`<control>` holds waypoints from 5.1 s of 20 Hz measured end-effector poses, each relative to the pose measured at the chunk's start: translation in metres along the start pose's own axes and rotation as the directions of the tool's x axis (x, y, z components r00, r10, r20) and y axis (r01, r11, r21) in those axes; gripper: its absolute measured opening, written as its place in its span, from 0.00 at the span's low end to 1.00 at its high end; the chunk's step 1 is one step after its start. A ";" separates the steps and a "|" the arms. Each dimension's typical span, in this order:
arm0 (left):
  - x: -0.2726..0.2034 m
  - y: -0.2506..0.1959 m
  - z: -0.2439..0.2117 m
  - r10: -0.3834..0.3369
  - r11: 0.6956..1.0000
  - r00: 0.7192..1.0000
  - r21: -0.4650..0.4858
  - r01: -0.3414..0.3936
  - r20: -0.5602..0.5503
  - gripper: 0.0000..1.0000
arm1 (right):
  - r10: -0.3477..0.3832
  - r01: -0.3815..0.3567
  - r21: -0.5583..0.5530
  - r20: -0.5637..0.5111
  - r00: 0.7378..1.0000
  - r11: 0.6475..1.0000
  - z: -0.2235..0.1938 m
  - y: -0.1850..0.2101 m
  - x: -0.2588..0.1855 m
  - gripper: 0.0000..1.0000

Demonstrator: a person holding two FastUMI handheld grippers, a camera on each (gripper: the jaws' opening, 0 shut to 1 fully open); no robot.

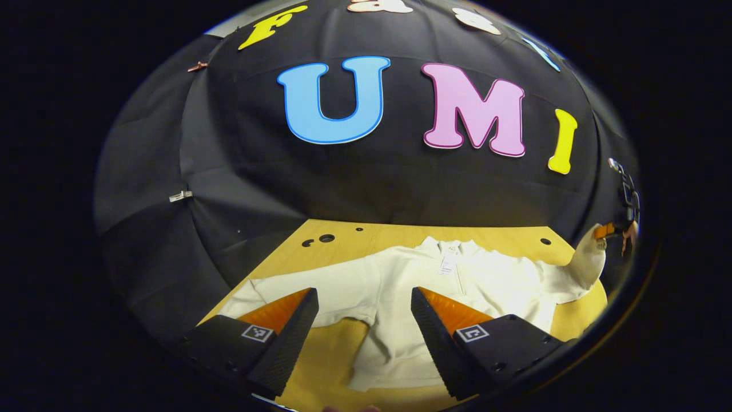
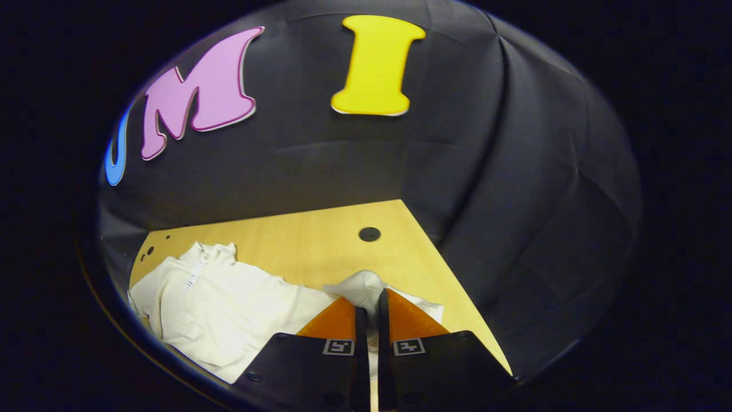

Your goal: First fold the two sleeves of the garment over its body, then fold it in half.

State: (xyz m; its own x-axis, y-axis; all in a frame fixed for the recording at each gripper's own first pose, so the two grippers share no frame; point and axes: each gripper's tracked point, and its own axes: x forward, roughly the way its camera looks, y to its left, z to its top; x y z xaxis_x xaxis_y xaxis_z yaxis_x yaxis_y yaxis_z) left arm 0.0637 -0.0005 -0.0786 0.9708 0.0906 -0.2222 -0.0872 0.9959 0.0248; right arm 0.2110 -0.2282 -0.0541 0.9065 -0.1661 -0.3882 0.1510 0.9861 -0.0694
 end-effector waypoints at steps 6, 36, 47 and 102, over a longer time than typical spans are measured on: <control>-0.016 0.013 -0.006 0.002 1.000 1.000 0.013 -0.002 0.020 1.00 | 0.187 -0.184 -0.110 0.013 0.982 0.977 0.044 0.130 -0.018 0.10; -0.016 0.174 -0.065 0.283 0.935 0.955 -0.197 -0.296 -0.092 1.00 | 0.510 -0.521 -0.161 -0.109 0.853 0.838 -0.052 0.500 -0.026 0.99; 0.079 0.247 -0.122 0.276 0.933 0.936 -0.174 -0.315 -0.219 1.00 | 0.280 -0.273 -0.159 0.023 0.960 0.949 -0.021 0.280 -0.076 0.99; 0.173 -0.308 0.050 -0.589 0.797 0.772 -0.017 0.604 -0.239 0.06 | 0.000 0.012 0.179 -0.066 0.998 0.984 -0.121 0.040 -0.182 0.99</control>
State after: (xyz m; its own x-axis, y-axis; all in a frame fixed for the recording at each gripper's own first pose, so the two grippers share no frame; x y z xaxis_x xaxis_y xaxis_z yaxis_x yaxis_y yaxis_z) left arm 0.2698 -0.2915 -0.0763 0.7469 -0.5160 -0.4195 0.5127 0.8485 -0.1310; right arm 0.0040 -0.1587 -0.0974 0.8785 -0.1663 -0.4478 0.2301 0.9688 0.0917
